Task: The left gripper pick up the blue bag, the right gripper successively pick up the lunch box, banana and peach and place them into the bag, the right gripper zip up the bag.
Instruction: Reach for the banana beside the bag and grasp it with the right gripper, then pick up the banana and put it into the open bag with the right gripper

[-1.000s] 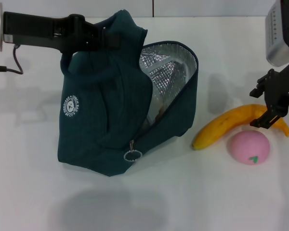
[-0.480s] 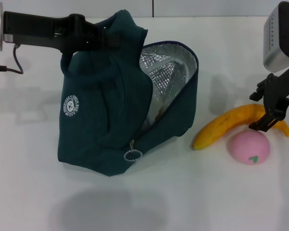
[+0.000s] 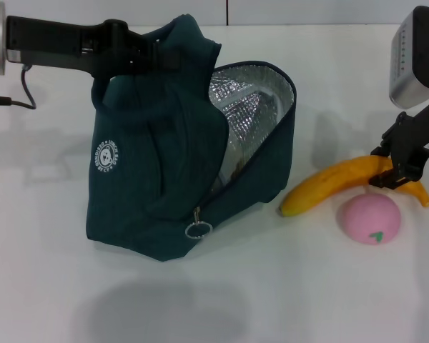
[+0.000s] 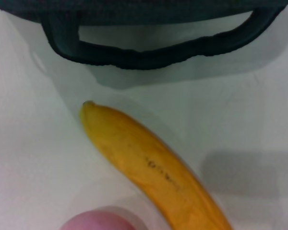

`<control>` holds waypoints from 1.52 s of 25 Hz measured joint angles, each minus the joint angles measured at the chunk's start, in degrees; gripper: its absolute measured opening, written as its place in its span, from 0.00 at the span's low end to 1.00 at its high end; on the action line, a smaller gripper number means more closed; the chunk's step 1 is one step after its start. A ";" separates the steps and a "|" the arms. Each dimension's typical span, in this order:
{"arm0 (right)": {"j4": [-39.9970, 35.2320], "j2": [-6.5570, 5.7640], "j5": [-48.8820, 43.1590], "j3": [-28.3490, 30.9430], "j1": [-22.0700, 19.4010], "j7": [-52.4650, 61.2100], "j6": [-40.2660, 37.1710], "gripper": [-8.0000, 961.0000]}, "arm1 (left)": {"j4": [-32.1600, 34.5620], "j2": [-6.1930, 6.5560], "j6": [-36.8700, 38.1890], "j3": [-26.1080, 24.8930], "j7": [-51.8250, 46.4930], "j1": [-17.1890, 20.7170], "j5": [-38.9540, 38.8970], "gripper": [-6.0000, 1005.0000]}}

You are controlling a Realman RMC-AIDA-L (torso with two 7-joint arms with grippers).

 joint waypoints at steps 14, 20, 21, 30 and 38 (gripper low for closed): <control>-4.01 -0.02 0.36 0.30 -1.26 0.43 -1.80 0.47 | 0.00 0.00 0.09 -0.07 0.03 0.00 -0.06 0.04; -10.40 -1.15 -0.13 0.58 -3.05 1.73 -4.20 0.47 | 0.00 0.00 0.09 -0.23 0.08 0.00 -0.06 0.04; -11.04 -1.68 -0.22 0.58 -3.16 2.33 -4.45 0.47 | 0.00 0.00 0.09 -0.24 0.09 0.00 -0.06 0.04; -15.48 -4.99 -2.90 5.09 -4.20 6.54 -4.24 0.47 | 0.00 0.00 0.11 -0.19 0.09 0.01 -0.06 0.04; -24.70 -5.74 -2.49 14.25 -2.80 6.75 -8.77 0.47 | -0.02 0.15 0.35 0.06 0.09 0.08 -0.05 0.04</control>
